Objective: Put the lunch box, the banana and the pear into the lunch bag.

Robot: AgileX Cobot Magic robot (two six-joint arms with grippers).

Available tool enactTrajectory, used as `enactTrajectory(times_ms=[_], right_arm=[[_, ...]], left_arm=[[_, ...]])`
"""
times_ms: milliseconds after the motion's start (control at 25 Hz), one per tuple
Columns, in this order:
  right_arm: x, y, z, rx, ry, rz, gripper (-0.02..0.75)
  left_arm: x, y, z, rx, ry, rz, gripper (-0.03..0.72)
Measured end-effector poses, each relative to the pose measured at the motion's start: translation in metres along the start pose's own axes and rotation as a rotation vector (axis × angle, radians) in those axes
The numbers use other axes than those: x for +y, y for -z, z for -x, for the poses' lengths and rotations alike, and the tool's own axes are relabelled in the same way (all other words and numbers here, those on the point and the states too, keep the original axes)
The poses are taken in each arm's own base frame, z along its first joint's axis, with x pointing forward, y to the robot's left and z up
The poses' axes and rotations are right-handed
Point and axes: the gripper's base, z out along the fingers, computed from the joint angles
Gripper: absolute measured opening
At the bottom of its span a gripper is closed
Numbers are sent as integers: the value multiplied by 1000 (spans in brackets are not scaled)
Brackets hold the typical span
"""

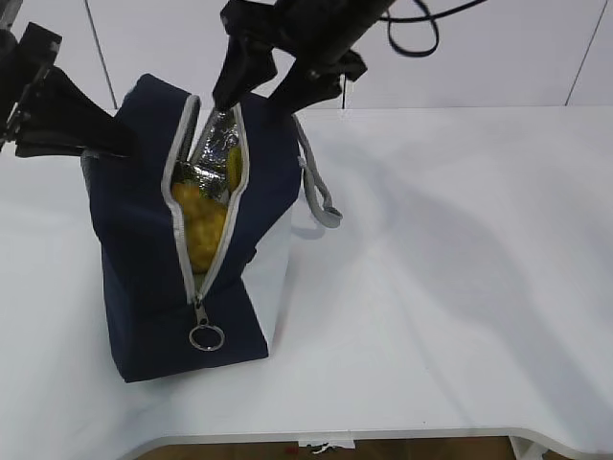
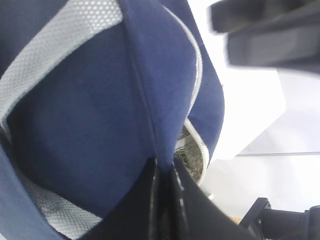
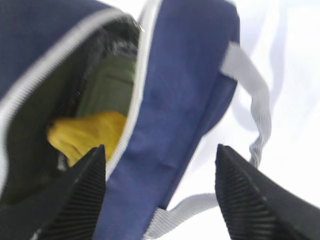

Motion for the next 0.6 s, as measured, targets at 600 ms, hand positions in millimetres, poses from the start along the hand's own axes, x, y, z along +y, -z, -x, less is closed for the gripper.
enactTrajectory(times_ms=[600], right_arm=[[-22, -17, -17, 102, -50, -136, 514]], left_arm=[[0, 0, 0, 1, -4, -1, 0]])
